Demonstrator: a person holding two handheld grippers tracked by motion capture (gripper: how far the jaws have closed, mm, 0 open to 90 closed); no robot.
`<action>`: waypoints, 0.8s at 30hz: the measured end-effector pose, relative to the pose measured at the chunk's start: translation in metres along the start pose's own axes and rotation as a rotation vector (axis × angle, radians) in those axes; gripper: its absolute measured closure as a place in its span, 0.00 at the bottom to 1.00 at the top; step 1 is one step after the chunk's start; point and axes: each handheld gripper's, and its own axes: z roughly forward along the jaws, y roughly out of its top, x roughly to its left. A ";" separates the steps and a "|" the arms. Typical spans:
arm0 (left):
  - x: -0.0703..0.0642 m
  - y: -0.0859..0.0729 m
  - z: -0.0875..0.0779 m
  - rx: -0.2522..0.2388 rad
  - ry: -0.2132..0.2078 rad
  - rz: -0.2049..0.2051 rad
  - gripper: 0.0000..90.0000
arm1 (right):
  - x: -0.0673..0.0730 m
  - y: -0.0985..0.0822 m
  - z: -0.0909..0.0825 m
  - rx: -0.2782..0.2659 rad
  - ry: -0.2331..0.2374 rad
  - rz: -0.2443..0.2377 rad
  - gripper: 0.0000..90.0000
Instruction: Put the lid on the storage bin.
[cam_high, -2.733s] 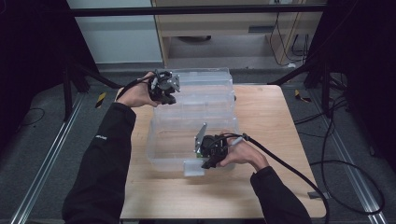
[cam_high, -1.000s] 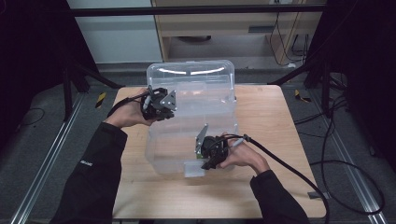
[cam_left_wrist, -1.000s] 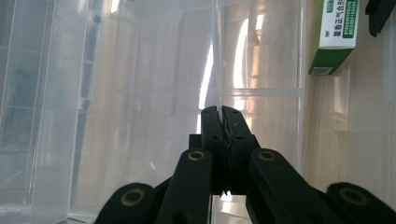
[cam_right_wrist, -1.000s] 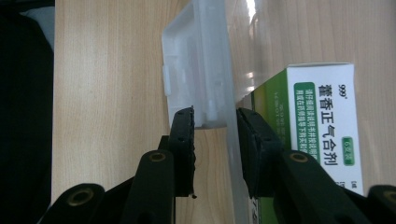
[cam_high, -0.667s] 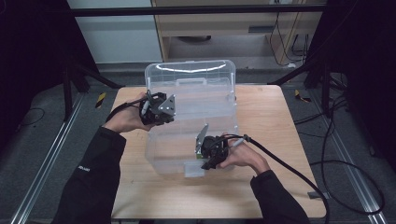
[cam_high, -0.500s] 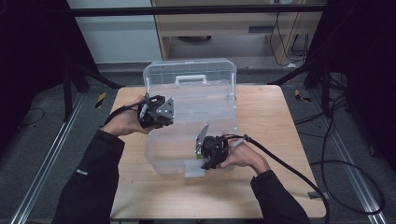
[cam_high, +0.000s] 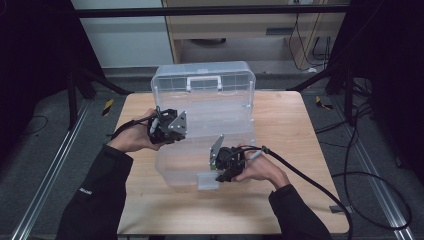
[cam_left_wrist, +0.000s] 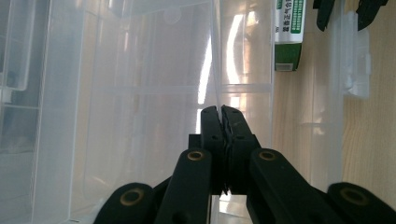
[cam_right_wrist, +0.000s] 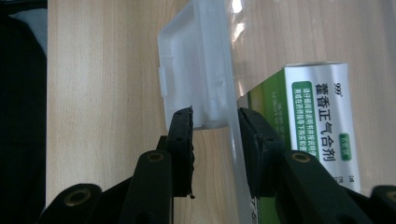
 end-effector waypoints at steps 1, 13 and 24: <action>-0.001 0.000 0.000 0.001 0.000 0.001 0.98 | 0.000 0.000 0.000 0.000 -0.002 0.002 0.74; -0.009 0.000 0.001 0.011 -0.006 0.000 0.98 | 0.004 -0.001 -0.001 -0.016 -0.033 0.020 0.72; -0.016 0.001 0.002 0.020 -0.012 0.003 0.97 | 0.011 -0.007 -0.039 -0.157 -0.123 0.051 0.63</action>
